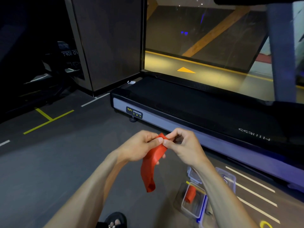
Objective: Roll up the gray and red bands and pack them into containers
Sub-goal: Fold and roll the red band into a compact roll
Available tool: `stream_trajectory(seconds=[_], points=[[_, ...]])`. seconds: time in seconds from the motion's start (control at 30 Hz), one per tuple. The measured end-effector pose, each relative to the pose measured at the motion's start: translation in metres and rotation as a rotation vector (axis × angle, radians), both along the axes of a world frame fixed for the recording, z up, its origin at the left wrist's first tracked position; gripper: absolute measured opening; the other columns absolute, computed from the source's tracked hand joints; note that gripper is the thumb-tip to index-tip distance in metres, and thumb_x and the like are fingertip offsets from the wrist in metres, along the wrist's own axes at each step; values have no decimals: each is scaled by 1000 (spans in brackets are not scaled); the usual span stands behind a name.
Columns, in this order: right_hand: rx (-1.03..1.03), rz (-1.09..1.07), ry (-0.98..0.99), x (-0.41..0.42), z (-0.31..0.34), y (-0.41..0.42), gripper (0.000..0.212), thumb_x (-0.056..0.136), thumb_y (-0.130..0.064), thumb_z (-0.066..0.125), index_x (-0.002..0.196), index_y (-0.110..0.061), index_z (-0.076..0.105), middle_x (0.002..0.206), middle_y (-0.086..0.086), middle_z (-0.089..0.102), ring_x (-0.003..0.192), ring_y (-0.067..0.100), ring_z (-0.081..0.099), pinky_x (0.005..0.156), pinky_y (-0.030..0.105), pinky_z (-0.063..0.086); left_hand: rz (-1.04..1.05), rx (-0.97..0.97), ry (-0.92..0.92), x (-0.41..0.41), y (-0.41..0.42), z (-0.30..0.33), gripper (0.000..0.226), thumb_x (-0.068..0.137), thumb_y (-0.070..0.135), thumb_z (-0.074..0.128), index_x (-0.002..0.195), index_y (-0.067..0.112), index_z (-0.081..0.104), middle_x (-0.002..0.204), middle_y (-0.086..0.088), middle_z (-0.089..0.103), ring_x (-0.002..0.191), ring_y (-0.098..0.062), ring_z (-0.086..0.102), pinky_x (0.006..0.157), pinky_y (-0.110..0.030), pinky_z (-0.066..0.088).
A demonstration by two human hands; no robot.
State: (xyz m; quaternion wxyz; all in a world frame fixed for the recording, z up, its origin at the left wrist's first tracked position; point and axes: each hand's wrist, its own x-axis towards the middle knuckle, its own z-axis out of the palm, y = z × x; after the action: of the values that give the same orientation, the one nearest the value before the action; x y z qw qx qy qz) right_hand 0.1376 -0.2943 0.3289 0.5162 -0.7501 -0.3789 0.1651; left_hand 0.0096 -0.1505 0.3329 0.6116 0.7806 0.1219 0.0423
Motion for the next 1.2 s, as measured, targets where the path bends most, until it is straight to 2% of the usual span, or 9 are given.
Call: stream_trajectory(seconds=[0.13,0.27,0.4,0.5,0.57,0.7,0.8,1.07,1.2], points=[[-30,32,-14,2,-2,1,15,82,-9,85,83,-9,69,81,11,73,67,4,60,67,18,49,6,57,30,0,3,-2,33,108,27,49,99,-2,61,88,-19,77,65,-29,72,62,-37,62],[-37,118,2,3,-3,-2,19,82,-13,85,91,-10,69,84,1,69,75,3,61,74,17,49,11,192,39,-3,5,-2,29,108,31,49,95,11,65,85,-11,77,66,-33,74,64,-39,62],[-50,190,-18,4,-3,-4,18,96,-24,72,114,-27,75,93,-4,70,88,4,66,87,26,53,-17,309,2,-5,5,0,27,109,28,48,91,21,66,85,-5,78,63,-30,74,61,-33,61],[-50,163,-137,3,-3,-1,16,97,-18,71,106,-28,80,97,-5,71,91,9,69,86,32,56,-21,368,-31,-5,5,0,29,109,28,48,85,27,65,83,-2,77,59,-24,72,60,-31,59],[-23,121,-143,1,-3,1,12,94,-16,73,101,-23,81,95,-5,68,87,9,68,82,28,55,5,385,-38,-4,5,0,31,108,27,50,82,28,65,81,-1,77,57,-20,71,59,-30,58],[10,39,-109,-1,-4,4,3,90,-15,78,92,-16,77,94,-5,73,86,10,70,82,33,58,96,405,-37,-2,7,-1,30,105,28,56,80,15,68,74,1,77,59,-19,73,59,-29,58],[13,13,-36,-3,-1,4,6,89,-13,79,88,-14,73,82,-2,76,77,9,72,78,31,59,99,396,-62,-1,8,-1,30,104,28,56,82,12,68,74,0,77,64,-23,74,62,-35,60],[-21,-42,0,-2,-2,6,13,87,-17,81,85,-15,69,83,2,76,78,18,73,79,40,62,15,347,-37,0,14,-6,22,101,32,57,89,18,69,75,0,75,69,-25,72,74,-49,60],[-7,-37,13,-4,0,7,16,86,-13,82,84,-11,66,79,4,75,75,14,72,70,30,60,33,394,-37,0,18,-8,24,98,36,57,90,16,68,78,-8,73,71,-32,70,72,-55,57]])
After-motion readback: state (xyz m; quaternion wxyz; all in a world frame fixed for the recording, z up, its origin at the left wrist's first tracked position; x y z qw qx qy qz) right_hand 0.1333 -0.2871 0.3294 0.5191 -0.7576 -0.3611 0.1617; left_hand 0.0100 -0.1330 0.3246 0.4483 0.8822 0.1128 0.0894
